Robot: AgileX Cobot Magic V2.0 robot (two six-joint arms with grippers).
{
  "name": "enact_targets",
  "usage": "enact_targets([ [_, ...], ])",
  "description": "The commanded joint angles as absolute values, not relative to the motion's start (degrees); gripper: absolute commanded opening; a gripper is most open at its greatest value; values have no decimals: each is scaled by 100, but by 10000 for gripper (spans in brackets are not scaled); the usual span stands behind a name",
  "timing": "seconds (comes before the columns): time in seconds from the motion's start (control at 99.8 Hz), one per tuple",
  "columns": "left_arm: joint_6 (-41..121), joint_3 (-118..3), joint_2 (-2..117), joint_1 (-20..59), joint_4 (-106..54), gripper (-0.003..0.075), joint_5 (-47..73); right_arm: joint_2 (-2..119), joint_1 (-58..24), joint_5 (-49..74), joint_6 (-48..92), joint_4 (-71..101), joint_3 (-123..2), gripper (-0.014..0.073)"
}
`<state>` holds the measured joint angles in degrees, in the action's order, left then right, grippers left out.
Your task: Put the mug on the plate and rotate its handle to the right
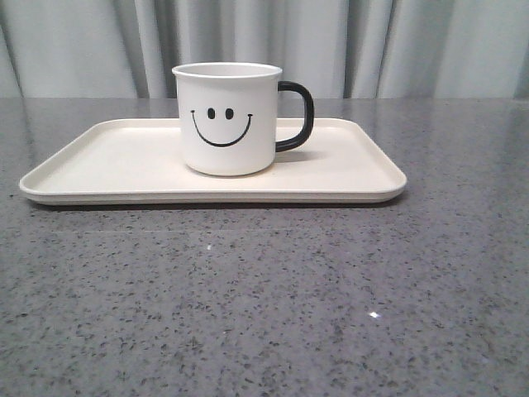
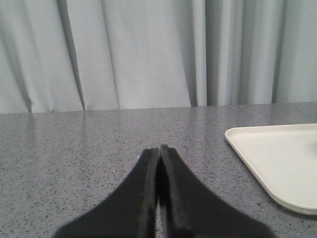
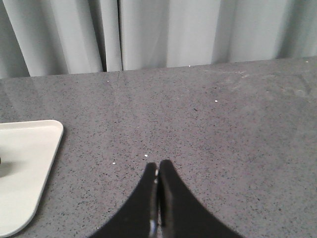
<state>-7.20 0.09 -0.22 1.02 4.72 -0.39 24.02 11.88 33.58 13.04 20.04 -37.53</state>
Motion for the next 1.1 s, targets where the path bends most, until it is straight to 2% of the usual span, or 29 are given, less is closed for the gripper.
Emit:
enact_targets([
  [0.0,-738,55,-193,93,482,-20,-463,2418,1216,2949,1314,2038,-3898,-58],
  [0.862,-738,55,-193,93,482,-20,-463,2351,1196,2947,1314,2038,-3898,-58],
  [0.972,-738,55,-193,93,482,-20,-463,2057,940,2940,1314,2038,-3873,-58],
  [1.093,-738,55,-193,93,482,-20,-463,1530,269,2900,1314,2038,-3686,-58],
])
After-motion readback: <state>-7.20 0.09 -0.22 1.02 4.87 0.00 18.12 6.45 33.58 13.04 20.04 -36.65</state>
